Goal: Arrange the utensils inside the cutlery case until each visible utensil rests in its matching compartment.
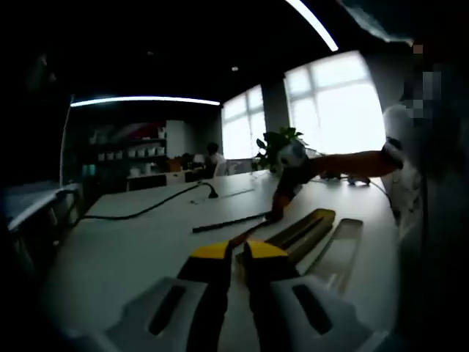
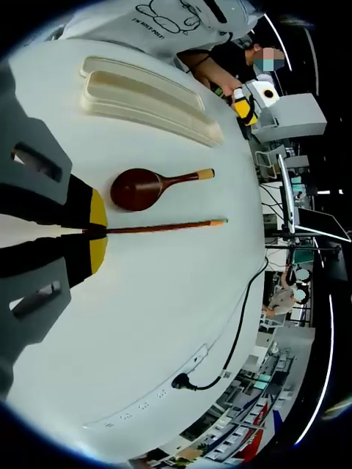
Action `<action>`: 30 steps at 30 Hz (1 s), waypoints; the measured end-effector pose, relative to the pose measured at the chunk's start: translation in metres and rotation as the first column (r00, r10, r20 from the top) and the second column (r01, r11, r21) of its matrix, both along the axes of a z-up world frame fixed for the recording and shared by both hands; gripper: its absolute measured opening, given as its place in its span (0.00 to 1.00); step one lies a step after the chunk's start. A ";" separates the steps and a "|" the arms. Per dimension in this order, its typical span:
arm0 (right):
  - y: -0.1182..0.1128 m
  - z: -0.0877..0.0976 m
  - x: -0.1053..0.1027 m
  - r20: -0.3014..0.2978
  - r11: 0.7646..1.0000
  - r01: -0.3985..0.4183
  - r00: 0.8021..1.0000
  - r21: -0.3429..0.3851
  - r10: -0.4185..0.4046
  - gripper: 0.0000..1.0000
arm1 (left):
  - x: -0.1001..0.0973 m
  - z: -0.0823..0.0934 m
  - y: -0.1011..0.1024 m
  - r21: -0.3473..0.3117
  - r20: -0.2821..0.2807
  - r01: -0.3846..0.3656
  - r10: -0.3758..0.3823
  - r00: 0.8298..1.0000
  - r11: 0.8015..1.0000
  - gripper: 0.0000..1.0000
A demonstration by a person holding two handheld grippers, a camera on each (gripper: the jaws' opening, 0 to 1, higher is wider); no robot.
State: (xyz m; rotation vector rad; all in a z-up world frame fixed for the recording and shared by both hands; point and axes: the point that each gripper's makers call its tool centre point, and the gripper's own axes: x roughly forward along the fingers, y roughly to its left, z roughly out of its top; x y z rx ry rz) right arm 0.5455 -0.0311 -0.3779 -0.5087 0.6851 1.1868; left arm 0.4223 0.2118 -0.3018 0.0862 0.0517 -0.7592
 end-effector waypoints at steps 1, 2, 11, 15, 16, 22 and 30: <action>0.000 0.000 0.000 0.046 0.998 -0.054 0.997 -0.026 0.055 0.00 | 0.000 0.000 0.000 0.001 0.004 -0.001 0.001 1.000 1.000 0.07; 0.000 0.000 0.000 0.049 0.998 -0.052 0.997 -0.035 0.053 0.00 | 0.000 0.002 0.001 -0.001 0.007 -0.004 0.004 1.000 1.000 0.07; 0.000 0.002 0.001 0.138 0.996 -0.049 0.989 -0.077 0.060 0.00 | -0.003 0.010 -0.001 -0.028 0.014 -0.003 0.003 1.000 1.000 0.07; -0.001 0.006 0.003 0.155 0.997 -0.030 0.987 -0.072 0.041 0.00 | -0.003 0.009 -0.001 -0.025 0.011 -0.003 0.004 1.000 1.000 0.07; -0.002 0.006 0.003 0.160 0.996 -0.032 0.986 -0.081 0.044 0.00 | -0.003 0.009 -0.001 -0.027 0.010 -0.004 0.004 1.000 1.000 0.07; 0.000 0.015 0.000 0.189 0.997 -0.031 0.981 -0.064 0.042 0.00 | -0.002 0.010 0.000 -0.041 0.009 -0.004 0.005 1.000 0.999 0.07; -0.001 0.028 0.019 0.190 0.999 0.035 0.981 -0.003 -0.034 0.00 | -0.002 0.007 -0.001 -0.025 0.003 0.007 -0.007 1.000 1.000 0.07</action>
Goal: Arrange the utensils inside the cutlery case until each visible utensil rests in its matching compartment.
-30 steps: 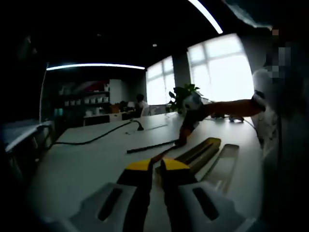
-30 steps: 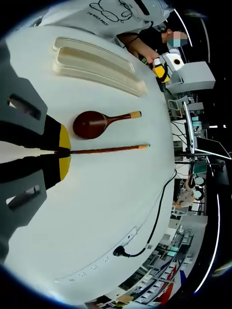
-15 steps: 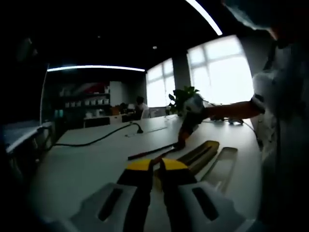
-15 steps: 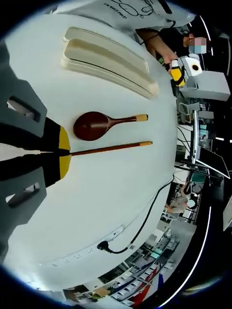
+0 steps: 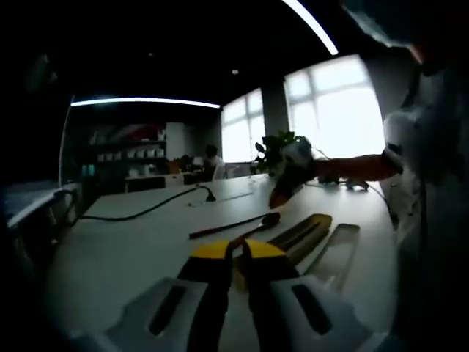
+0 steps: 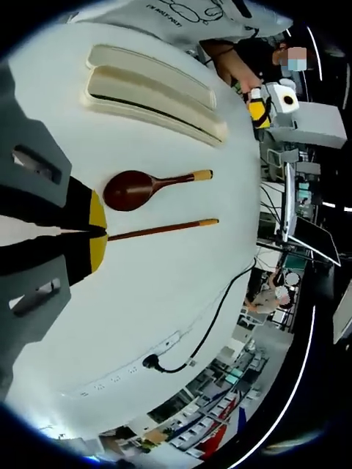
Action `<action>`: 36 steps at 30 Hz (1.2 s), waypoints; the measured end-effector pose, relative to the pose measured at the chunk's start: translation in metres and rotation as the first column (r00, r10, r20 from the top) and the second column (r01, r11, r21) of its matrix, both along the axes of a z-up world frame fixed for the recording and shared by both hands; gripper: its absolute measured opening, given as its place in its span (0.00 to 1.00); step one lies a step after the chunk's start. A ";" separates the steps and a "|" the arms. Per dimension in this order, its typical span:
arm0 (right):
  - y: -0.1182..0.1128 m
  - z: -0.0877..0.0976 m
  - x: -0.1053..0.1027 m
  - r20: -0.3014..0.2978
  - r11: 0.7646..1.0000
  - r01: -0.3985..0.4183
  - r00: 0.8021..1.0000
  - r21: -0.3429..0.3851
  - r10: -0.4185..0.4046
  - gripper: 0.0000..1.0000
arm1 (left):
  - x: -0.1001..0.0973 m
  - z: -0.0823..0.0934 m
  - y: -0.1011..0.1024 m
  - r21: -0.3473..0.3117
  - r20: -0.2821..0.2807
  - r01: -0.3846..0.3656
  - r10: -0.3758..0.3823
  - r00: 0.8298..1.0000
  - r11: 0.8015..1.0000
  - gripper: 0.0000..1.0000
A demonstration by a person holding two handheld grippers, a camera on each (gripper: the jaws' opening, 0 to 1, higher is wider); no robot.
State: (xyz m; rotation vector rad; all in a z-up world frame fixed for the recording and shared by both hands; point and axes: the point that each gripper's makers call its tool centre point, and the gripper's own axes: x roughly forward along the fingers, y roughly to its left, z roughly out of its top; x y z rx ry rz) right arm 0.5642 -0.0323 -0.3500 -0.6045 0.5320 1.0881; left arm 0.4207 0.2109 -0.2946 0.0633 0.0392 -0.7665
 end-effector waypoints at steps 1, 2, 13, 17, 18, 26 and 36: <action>0.001 0.004 0.005 0.011 1.000 0.009 1.000 0.012 -0.009 0.00 | 0.004 -0.001 0.004 0.050 -0.002 0.003 -0.003 1.000 0.999 0.07; 0.004 0.007 0.005 -0.012 1.000 0.006 1.000 0.025 -0.005 0.00 | 0.008 -0.001 0.008 0.080 -0.015 -0.002 0.003 1.000 0.997 0.07; 0.018 0.022 0.004 -0.053 0.993 0.046 0.998 0.104 -0.041 0.00 | 0.083 0.033 -0.020 0.327 0.011 0.137 -0.149 0.989 0.935 0.08; 0.013 0.029 -0.009 -0.050 0.988 0.070 0.997 0.134 -0.064 0.00 | 0.106 0.029 -0.039 0.371 -0.021 0.198 -0.205 0.979 0.907 0.09; 0.013 0.033 -0.012 -0.052 0.986 0.072 0.997 0.150 -0.065 0.00 | 0.109 0.031 -0.042 0.361 -0.022 0.212 -0.219 0.975 0.908 0.09; 0.001 0.062 -0.035 -0.083 0.933 0.147 0.988 0.330 -0.127 0.01 | 0.141 -0.003 -0.054 0.491 -0.122 0.294 -0.269 0.955 0.820 0.10; -0.016 0.080 -0.081 -0.037 0.899 0.157 0.987 0.408 -0.156 0.02 | 0.164 -0.041 -0.064 0.590 -0.260 0.419 -0.329 0.908 0.690 0.12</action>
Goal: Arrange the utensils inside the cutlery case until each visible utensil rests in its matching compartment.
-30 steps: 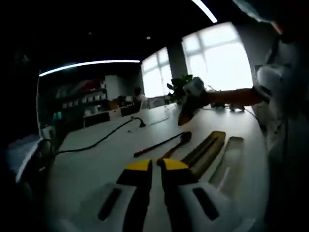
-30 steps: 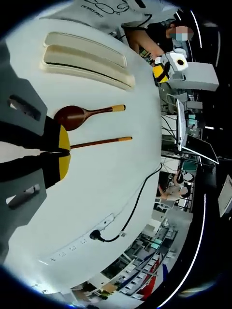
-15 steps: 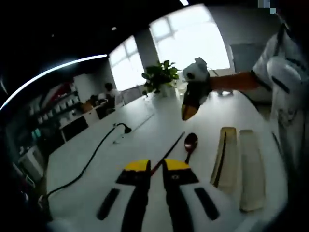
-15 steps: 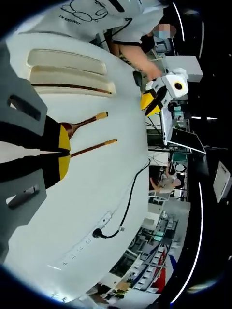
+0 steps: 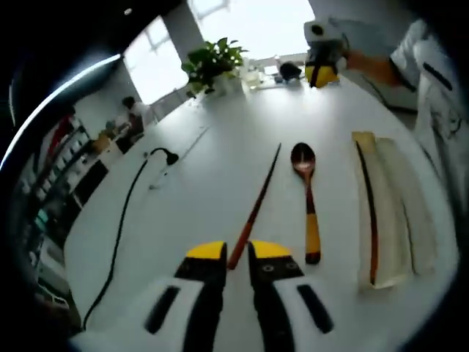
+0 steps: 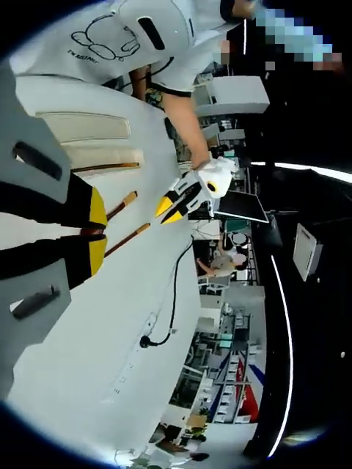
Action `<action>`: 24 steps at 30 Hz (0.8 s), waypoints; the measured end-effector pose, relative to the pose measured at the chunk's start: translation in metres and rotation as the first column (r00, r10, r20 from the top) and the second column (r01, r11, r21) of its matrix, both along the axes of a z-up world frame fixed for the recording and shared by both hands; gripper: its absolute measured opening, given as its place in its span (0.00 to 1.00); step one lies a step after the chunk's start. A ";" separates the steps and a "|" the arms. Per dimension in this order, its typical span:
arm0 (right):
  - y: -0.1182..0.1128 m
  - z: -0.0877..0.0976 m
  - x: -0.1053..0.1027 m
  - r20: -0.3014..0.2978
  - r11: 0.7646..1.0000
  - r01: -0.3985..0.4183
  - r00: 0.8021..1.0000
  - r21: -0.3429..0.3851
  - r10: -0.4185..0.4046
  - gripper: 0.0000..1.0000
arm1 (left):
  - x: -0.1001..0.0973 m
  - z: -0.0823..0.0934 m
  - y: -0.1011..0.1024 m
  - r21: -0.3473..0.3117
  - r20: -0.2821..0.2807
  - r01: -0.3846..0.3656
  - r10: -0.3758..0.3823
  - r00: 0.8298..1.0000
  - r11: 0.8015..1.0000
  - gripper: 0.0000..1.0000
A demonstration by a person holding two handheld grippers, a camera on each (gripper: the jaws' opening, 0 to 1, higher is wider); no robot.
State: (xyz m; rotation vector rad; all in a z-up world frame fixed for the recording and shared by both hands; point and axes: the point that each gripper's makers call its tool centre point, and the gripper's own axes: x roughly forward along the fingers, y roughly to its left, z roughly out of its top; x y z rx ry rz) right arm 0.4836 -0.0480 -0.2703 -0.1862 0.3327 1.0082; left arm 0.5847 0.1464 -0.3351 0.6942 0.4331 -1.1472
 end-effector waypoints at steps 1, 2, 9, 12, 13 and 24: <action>-0.002 0.003 -0.004 0.005 1.000 0.002 1.000 0.004 -0.002 0.02 | -0.002 -0.002 -0.001 0.008 -0.002 0.016 -0.016 1.000 1.000 0.12; -0.005 0.007 -0.008 0.016 1.000 0.005 1.000 0.014 -0.005 0.02 | -0.005 -0.004 -0.002 0.023 -0.013 0.036 -0.036 0.999 0.999 0.12; -0.009 0.025 -0.016 0.031 0.997 0.014 0.999 0.075 -0.016 0.02 | 0.000 -0.014 -0.006 0.122 -0.030 0.073 -0.070 0.997 0.990 0.17; -0.008 0.028 -0.019 0.034 0.995 0.013 0.999 0.103 -0.017 0.02 | 0.003 -0.018 -0.007 0.169 -0.034 0.087 -0.082 0.996 0.982 0.16; -0.008 0.028 -0.021 0.033 0.994 0.013 0.999 0.109 -0.016 0.02 | 0.003 -0.019 -0.007 0.180 -0.039 0.094 -0.088 0.995 0.979 0.16; -0.023 0.026 -0.029 0.023 0.992 0.046 0.999 0.122 -0.049 0.02 | -0.004 -0.033 -0.018 0.260 -0.126 0.135 -0.104 0.986 0.956 0.16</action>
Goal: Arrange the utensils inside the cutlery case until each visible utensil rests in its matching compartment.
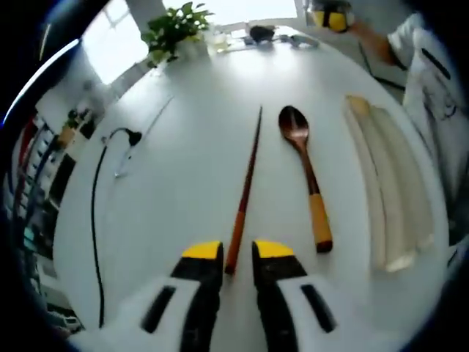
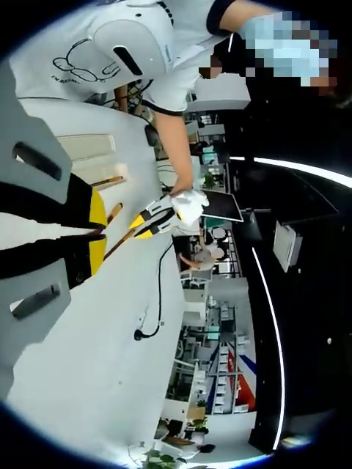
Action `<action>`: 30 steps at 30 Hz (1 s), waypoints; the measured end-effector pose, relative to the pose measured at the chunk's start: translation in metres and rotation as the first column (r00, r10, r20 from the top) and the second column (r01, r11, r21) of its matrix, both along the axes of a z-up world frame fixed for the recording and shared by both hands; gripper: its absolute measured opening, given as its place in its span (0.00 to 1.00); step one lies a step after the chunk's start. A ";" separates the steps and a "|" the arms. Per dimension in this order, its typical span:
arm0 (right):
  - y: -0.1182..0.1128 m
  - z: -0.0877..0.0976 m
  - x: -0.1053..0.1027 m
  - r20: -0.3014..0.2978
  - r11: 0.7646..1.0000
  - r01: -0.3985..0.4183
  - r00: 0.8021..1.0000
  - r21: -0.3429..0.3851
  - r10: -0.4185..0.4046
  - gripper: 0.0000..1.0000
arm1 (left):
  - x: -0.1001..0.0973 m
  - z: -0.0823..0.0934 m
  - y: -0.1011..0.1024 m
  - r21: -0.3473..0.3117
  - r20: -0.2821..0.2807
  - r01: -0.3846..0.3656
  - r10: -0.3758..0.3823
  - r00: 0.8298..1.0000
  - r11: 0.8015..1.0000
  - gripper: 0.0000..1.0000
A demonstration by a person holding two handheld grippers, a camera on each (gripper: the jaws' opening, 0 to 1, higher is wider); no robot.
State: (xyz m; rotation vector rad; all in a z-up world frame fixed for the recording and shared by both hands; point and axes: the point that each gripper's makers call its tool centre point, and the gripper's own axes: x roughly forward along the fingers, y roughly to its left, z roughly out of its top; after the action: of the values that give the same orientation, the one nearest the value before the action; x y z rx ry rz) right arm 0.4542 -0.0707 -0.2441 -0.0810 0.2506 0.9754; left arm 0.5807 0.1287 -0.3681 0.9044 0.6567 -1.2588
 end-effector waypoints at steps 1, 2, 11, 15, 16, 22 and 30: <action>-0.001 0.000 -0.001 0.000 1.000 0.002 1.000 0.001 -0.002 0.02 | -0.001 -0.002 -0.002 0.010 -0.007 0.001 -0.001 1.000 1.000 0.16; -0.002 0.000 -0.001 -0.001 1.000 0.004 1.000 0.003 -0.004 0.02 | -0.001 -0.003 -0.002 0.019 -0.008 0.002 -0.002 1.000 1.000 0.16; -0.004 -0.001 -0.007 -0.013 0.998 0.018 1.000 0.054 -0.017 0.02 | 0.006 -0.013 -0.006 0.073 -0.076 -0.013 0.019 0.997 0.997 0.16; -0.004 -0.003 -0.009 -0.025 0.998 0.018 1.000 0.059 -0.016 0.02 | 0.003 -0.014 -0.004 0.117 -0.137 -0.027 0.043 0.990 0.993 0.14; -0.004 -0.003 -0.009 -0.026 0.998 0.018 1.000 0.060 -0.016 0.02 | 0.003 -0.015 -0.003 0.135 -0.158 -0.043 0.064 0.985 0.990 0.14; -0.002 -0.002 -0.013 -0.048 0.995 0.019 0.999 0.101 -0.014 0.02 | 0.005 -0.017 -0.003 0.223 -0.217 -0.003 0.052 0.975 0.975 0.14; -0.002 -0.004 -0.019 -0.049 0.990 0.028 0.999 0.137 -0.021 0.02 | 0.008 -0.017 0.000 0.345 -0.217 0.088 -0.011 0.976 0.935 0.13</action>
State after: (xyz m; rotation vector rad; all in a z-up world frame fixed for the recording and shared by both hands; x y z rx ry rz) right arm 0.4353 -0.0725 -0.2481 0.0712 0.2272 0.9685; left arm 0.5888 0.1291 -0.3852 1.0939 1.0605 -1.3168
